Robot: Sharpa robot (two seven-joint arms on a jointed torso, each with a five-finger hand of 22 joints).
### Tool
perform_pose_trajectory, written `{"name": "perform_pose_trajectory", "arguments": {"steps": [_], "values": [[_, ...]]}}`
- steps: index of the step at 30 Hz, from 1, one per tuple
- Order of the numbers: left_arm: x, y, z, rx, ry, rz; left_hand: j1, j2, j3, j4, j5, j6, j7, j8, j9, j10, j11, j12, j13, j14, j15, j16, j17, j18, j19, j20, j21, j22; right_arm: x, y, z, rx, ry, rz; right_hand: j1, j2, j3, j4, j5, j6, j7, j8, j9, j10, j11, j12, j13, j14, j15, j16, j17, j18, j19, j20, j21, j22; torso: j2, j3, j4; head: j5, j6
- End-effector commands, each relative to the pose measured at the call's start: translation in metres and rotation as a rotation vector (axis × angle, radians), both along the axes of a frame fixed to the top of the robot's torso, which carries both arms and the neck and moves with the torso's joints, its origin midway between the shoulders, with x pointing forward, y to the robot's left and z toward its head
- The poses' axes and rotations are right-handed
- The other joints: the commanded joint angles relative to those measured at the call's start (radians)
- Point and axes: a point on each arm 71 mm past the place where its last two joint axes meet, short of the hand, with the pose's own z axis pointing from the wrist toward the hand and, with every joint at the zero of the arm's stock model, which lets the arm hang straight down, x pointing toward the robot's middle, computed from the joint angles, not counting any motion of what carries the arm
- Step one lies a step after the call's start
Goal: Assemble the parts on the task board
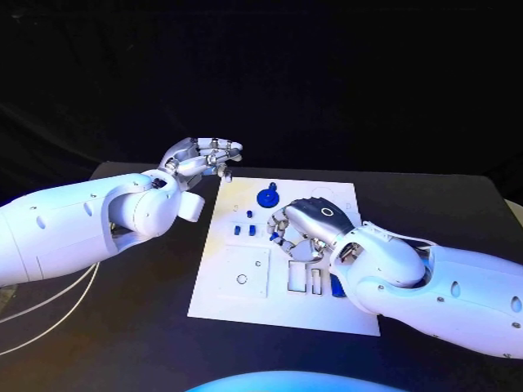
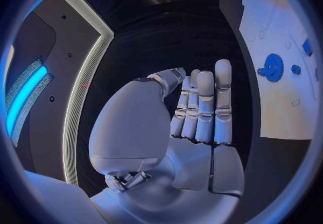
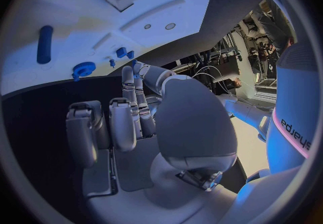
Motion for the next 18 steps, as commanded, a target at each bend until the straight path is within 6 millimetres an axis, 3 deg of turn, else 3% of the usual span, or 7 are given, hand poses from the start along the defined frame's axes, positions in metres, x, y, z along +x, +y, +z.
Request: {"name": "perform_pose_trajectory", "arguments": {"steps": [1, 2, 10, 18], "values": [[0.0, -0.005, 0.001, -0.015, -0.001, -0.017, 0.006, 0.001, -0.003, -0.002, 0.002, -0.006, 0.001, 0.0, -0.001, -0.007, -0.002, 0.004, 0.001, -0.006, 0.002, -0.006, -0.001, 0.015, 0.008, -0.001, -0.004, -0.001, -0.004, 0.007, -0.009, -0.004, 0.015, 0.032, -0.009, 0.005, -0.003, 0.003, 0.002, 0.004, -0.002, 0.002, 0.002, 0.002, -0.002, -0.006, -0.001, 0.04, -0.008, -0.002, -0.001, -0.011, 0.084, -0.008, -0.003, 0.242, 0.001, -0.0015, 0.0016, 0.015, -0.008], [0.0, -0.006, 0.001, -0.016, -0.001, -0.019, 0.006, 0.001, -0.003, -0.002, 0.002, -0.006, 0.001, 0.0, -0.001, -0.007, -0.002, 0.004, 0.001, -0.006, 0.002, -0.006, -0.001, 0.015, 0.008, -0.001, -0.004, -0.001, -0.005, 0.009, -0.012, -0.006, 0.022, 0.036, -0.009, 0.005, -0.003, 0.003, 0.002, 0.004, -0.002, 0.002, 0.002, 0.002, -0.002, -0.006, -0.001, 0.04, -0.008, -0.002, -0.001, -0.011, 0.084, -0.008, -0.003, 0.242, 0.001, -0.0001, 0.0008, 0.018, -0.011], [0.0, -0.011, 0.001, -0.02, -0.001, -0.031, 0.006, 0.002, -0.004, -0.002, 0.002, -0.007, 0.001, 0.0, -0.001, -0.007, -0.002, 0.005, 0.002, -0.006, 0.003, -0.006, -0.002, 0.015, 0.008, 0.0, -0.005, -0.001, -0.008, 0.018, -0.031, -0.029, 0.059, 0.05, -0.009, 0.006, -0.002, 0.003, 0.004, 0.003, -0.002, 0.002, 0.002, 0.001, -0.002, -0.007, -0.002, 0.04, -0.009, -0.002, -0.002, -0.011, 0.083, -0.008, -0.004, 0.241, 0.001, 0.0004, -0.0001, 0.037, -0.024], [0.001, -0.014, 0.001, -0.022, -0.001, -0.036, 0.006, 0.002, -0.004, -0.002, 0.002, -0.007, 0.001, 0.0, -0.001, -0.007, -0.002, 0.005, 0.002, -0.006, 0.003, -0.006, -0.002, 0.015, 0.008, 0.0, -0.005, -0.001, -0.009, 0.022, -0.041, -0.05, 0.076, 0.054, -0.009, 0.006, -0.002, 0.003, 0.004, 0.003, -0.002, 0.002, 0.002, 0.001, -0.002, -0.007, -0.002, 0.04, -0.009, -0.002, -0.002, -0.011, 0.083, -0.008, -0.004, 0.241, 0.001, 0.0014, -0.0007, 0.041, -0.032]]}}
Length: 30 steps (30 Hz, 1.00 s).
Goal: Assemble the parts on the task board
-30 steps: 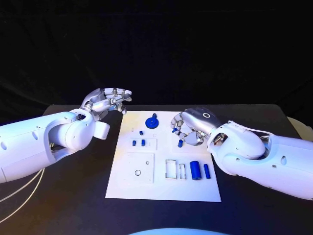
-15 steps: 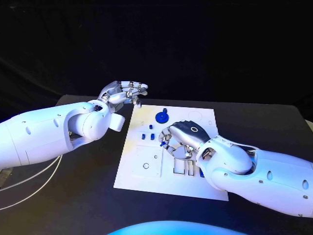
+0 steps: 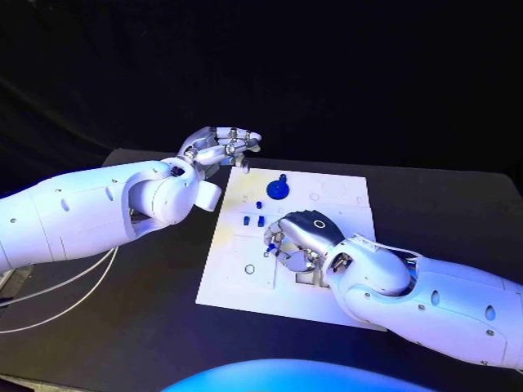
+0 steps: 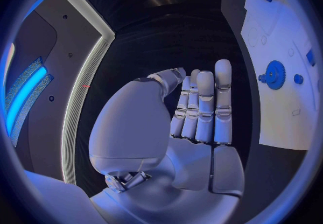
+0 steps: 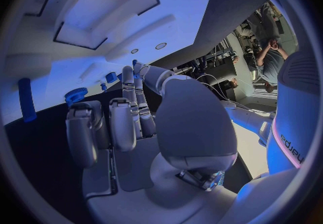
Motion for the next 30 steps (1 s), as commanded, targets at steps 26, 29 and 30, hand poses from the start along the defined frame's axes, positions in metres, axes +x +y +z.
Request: {"name": "perform_pose_trajectory", "arguments": {"steps": [26, 29, 30], "values": [[-0.001, -0.005, 0.001, -0.015, 0.004, -0.024, 0.005, 0.002, -0.004, -0.001, 0.002, -0.007, 0.001, 0.0, -0.001, -0.009, -0.002, 0.007, 0.001, -0.007, 0.003, -0.006, -0.002, 0.015, 0.009, 0.0, -0.006, -0.002, -0.001, 0.006, -0.015, -0.049, 0.018, 0.017, -0.006, 0.003, -0.003, 0.004, 0.008, 0.003, -0.001, 0.006, 0.001, 0.0, -0.003, -0.008, -0.001, 0.039, -0.008, -0.002, -0.001, -0.011, 0.082, -0.008, -0.006, 0.24, 0.0, 0.0005, -0.0011, 0.009, -0.012], [-0.001, -0.004, 0.001, -0.014, 0.004, -0.024, 0.005, 0.002, -0.004, -0.001, 0.002, -0.007, 0.001, 0.0, -0.001, -0.009, -0.002, 0.007, 0.001, -0.007, 0.003, -0.006, -0.002, 0.015, 0.009, 0.0, -0.006, -0.002, -0.001, 0.006, -0.016, -0.05, 0.016, 0.016, -0.006, 0.003, -0.003, 0.004, 0.008, 0.003, -0.001, 0.006, 0.001, 0.0, -0.003, -0.008, -0.001, 0.039, -0.008, -0.002, -0.001, -0.011, 0.082, -0.008, -0.006, 0.24, 0.0, 0.0005, -0.0013, 0.009, -0.012], [-0.001, -0.004, 0.001, -0.014, 0.005, -0.024, 0.005, 0.002, -0.004, -0.001, 0.002, -0.007, 0.001, 0.0, -0.001, -0.009, -0.002, 0.007, 0.001, -0.007, 0.003, -0.006, -0.002, 0.015, 0.009, 0.0, -0.006, -0.002, -0.001, 0.006, -0.016, -0.051, 0.016, 0.015, -0.006, 0.003, -0.003, 0.004, 0.008, 0.003, -0.001, 0.006, 0.001, 0.0, -0.003, -0.008, -0.001, 0.039, -0.008, -0.002, -0.001, -0.011, 0.082, -0.008, -0.006, 0.24, 0.0, 0.0005, -0.0013, 0.009, -0.012]]}}
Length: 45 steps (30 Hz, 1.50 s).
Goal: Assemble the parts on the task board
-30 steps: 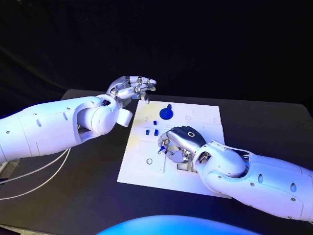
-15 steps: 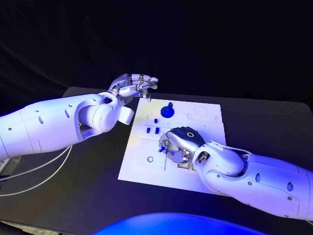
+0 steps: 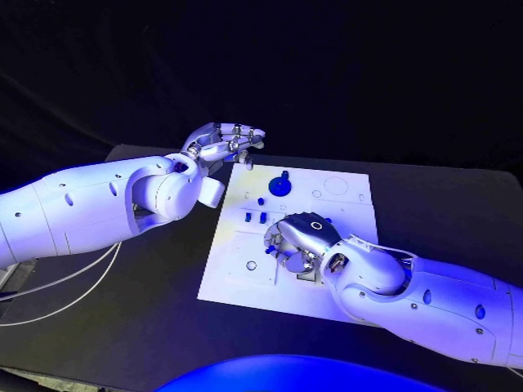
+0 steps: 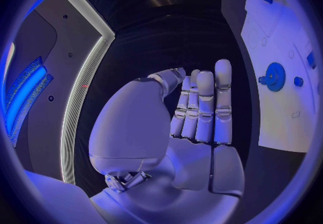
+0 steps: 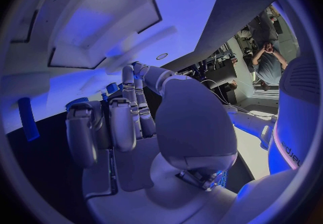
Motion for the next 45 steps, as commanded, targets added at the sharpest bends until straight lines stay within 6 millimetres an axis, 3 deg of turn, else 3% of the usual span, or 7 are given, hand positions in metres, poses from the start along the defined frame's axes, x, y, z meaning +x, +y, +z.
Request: {"name": "perform_pose_trajectory", "arguments": {"steps": [1, 26, 32, 38, 45], "values": [[-0.001, -0.002, 0.001, -0.013, 0.001, -0.019, 0.005, 0.002, -0.004, -0.001, 0.002, -0.007, 0.001, 0.0, -0.001, -0.005, 0.002, 0.007, 0.001, -0.007, 0.003, -0.006, -0.001, 0.015, 0.009, 0.0, -0.006, -0.001, -0.001, 0.001, -0.002, -0.023, -0.005, 0.01, -0.006, 0.003, -0.002, 0.005, 0.004, 0.006, 0.002, 0.004, 0.001, 0.0, -0.003, -0.004, -0.001, 0.039, -0.008, -0.002, -0.001, -0.011, 0.082, -0.008, -0.006, 0.24, 0.0, -0.0003, -0.0003, -0.001, 0.0], [-0.002, -0.003, 0.001, -0.013, 0.003, -0.02, 0.005, 0.002, -0.004, -0.001, 0.002, -0.007, 0.001, 0.0, -0.001, -0.005, 0.002, 0.007, 0.001, -0.007, 0.003, -0.006, -0.001, 0.015, 0.009, 0.0, -0.006, -0.001, 0.001, 0.008, -0.008, -0.091, 0.025, 0.024, -0.027, -0.007, -0.011, 0.017, 0.001, -0.017, 0.009, -0.012, -0.003, -0.013, 0.004, -0.023, -0.004, 0.037, -0.003, -0.004, -0.007, -0.007, 0.074, -0.006, -0.021, 0.232, 0.0, -0.0004, -0.0016, -0.005, 0.001], [-0.002, -0.001, 0.001, -0.012, 0.004, -0.018, 0.005, 0.002, -0.004, -0.001, 0.002, -0.007, 0.001, 0.0, -0.001, -0.005, 0.002, 0.007, 0.001, -0.007, 0.003, -0.006, -0.001, 0.015, 0.009, 0.0, -0.006, -0.001, 0.003, 0.005, -0.005, -0.063, 0.008, 0.008, -0.054, -0.041, -0.009, 0.029, -0.004, -0.101, 0.044, -0.067, -0.027, -0.078, 0.037, -0.067, -0.021, 0.03, 0.023, -0.013, -0.026, 0.005, 0.046, 0.014, -0.074, 0.204, -0.001, -0.0001, -0.0019, -0.005, 0.0], [-0.002, 0.001, 0.001, -0.01, 0.004, -0.014, 0.005, 0.002, -0.004, -0.001, 0.002, -0.007, 0.001, 0.0, -0.001, -0.005, 0.002, 0.007, 0.001, -0.007, 0.003, -0.006, -0.001, 0.015, 0.009, 0.0, -0.006, -0.001, 0.003, -0.002, -0.001, -0.038, -0.007, -0.007, -0.07, -0.064, -0.021, 0.036, 0.018, -0.126, 0.044, -0.084, -0.034, -0.104, 0.043, -0.076, -0.028, 0.025, 0.029, -0.019, -0.04, 0.01, 0.036, 0.024, -0.094, 0.194, 0.0, 0.0006, -0.0008, -0.011, 0.002], [-0.002, 0.002, 0.001, -0.009, 0.004, -0.012, 0.005, 0.002, -0.004, -0.001, 0.002, -0.007, 0.001, 0.0, -0.001, -0.005, 0.002, 0.007, 0.001, -0.007, 0.003, -0.006, -0.001, 0.015, 0.009, 0.0, -0.006, -0.001, 0.001, -0.012, 0.012, 0.003, -0.032, -0.021, -0.082, -0.075, -0.036, 0.042, 0.023, -0.13, 0.039, -0.087, -0.035, -0.114, 0.042, -0.077, -0.029, 0.022, 0.029, -0.025, -0.054, 0.015, 0.027, 0.025, -0.111, 0.184, -0.002, 0.0009, -0.0016, -0.012, 0.0]]}}
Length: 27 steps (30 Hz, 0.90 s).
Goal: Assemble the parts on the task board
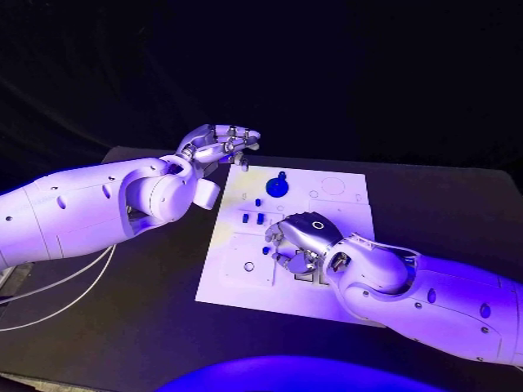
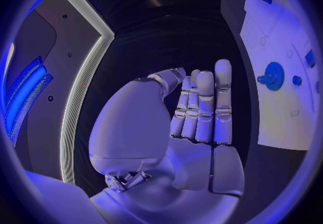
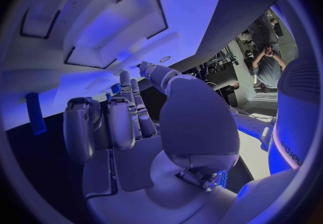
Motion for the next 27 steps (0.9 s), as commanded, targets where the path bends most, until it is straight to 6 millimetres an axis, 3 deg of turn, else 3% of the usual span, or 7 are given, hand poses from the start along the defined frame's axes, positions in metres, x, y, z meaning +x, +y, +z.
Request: {"name": "perform_pose_trajectory", "arguments": {"steps": [1, 9, 14, 19, 27], "values": [[0.0, -0.002, 0.001, -0.012, -0.002, -0.014, 0.005, 0.002, -0.004, -0.001, 0.002, -0.007, 0.001, 0.0, -0.001, -0.005, 0.002, 0.007, 0.001, -0.007, 0.003, -0.006, -0.001, 0.015, 0.009, 0.0, -0.006, -0.001, 0.0, -0.005, 0.01, 0.037, -0.028, -0.017, -0.003, -0.008, -0.008, 0.001, 0.004, -0.004, -0.004, -0.008, -0.001, -0.009, -0.001, 0.001, -0.001, 0.019, 0.009, -0.004, -0.005, 0.015, 0.026, 0.007, -0.009, 0.184, -0.001, -0.0001, -0.0003, -0.002, -0.003], [0.0, -0.002, 0.001, -0.013, -0.003, -0.015, 0.004, 0.003, -0.005, 0.0, 0.002, -0.008, 0.001, 0.0, -0.001, -0.008, 0.002, 0.01, 0.002, -0.008, 0.004, -0.006, -0.002, 0.015, 0.009, 0.001, -0.008, -0.002, 0.007, -0.033, 0.033, 0.064, -0.016, -0.041, -0.006, -0.009, -0.022, 0.007, 0.003, -0.007, -0.007, -0.01, -0.001, -0.03, -0.002, -0.005, -0.006, 0.014, 0.008, -0.013, -0.023, 0.025, 0.005, 0.006, -0.051, 0.162, -0.002, -0.0008, 0.0, -0.012, 0.007], [0.0, -0.002, 0.001, -0.013, -0.003, -0.017, 0.004, 0.003, -0.005, 0.0, 0.002, -0.008, 0.001, 0.0, -0.001, -0.008, 0.002, 0.01, 0.002, -0.008, 0.004, -0.006, -0.002, 0.015, 0.009, 0.001, -0.008, -0.002, 0.022, -0.064, 0.047, 0.045, 0.048, -0.064, 0.005, -0.003, -0.025, 0.005, 0.007, -0.01, -0.003, -0.012, -0.002, -0.052, 0.003, -0.012, -0.014, 0.013, 0.011, -0.017, -0.029, 0.028, -0.001, 0.008, -0.067, 0.153, 0.0, -0.0009, -0.0018, -0.027, 0.015], [-0.001, -0.001, 0.001, -0.012, -0.006, -0.019, 0.004, 0.003, -0.005, 0.0, 0.002, -0.008, 0.001, 0.0, -0.001, -0.008, 0.002, 0.01, 0.002, -0.008, 0.004, -0.006, -0.002, 0.015, 0.009, 0.001, -0.008, -0.002, 0.036, -0.09, 0.052, -0.018, 0.078, -0.08, 0.009, -0.008, -0.044, 0.004, 0.006, -0.026, -0.006, -0.02, -0.005, -0.077, 0.003, -0.017, -0.023, 0.014, 0.012, -0.015, -0.026, 0.03, -0.005, 0.009, -0.078, 0.148, 0.0, -0.0006, -0.0028, -0.033, 0.022], [-0.001, -0.002, 0.001, -0.013, -0.009, -0.021, 0.005, 0.003, -0.005, 0.0, 0.001, -0.009, 0.001, 0.001, -0.001, -0.009, 0.002, 0.011, 0.003, -0.008, 0.004, -0.006, -0.002, 0.015, 0.009, 0.001, -0.009, -0.003, 0.046, -0.098, 0.05, -0.105, 0.058, -0.071, 0.014, -0.01, -0.074, 0.005, 0.009, -0.042, -0.016, -0.027, -0.006, -0.102, 0.005, -0.018, -0.031, 0.013, 0.013, -0.017, -0.032, 0.035, -0.015, 0.01, -0.101, 0.136, 0.001, 0.0015, 0.0018, -0.034, 0.023]]}}
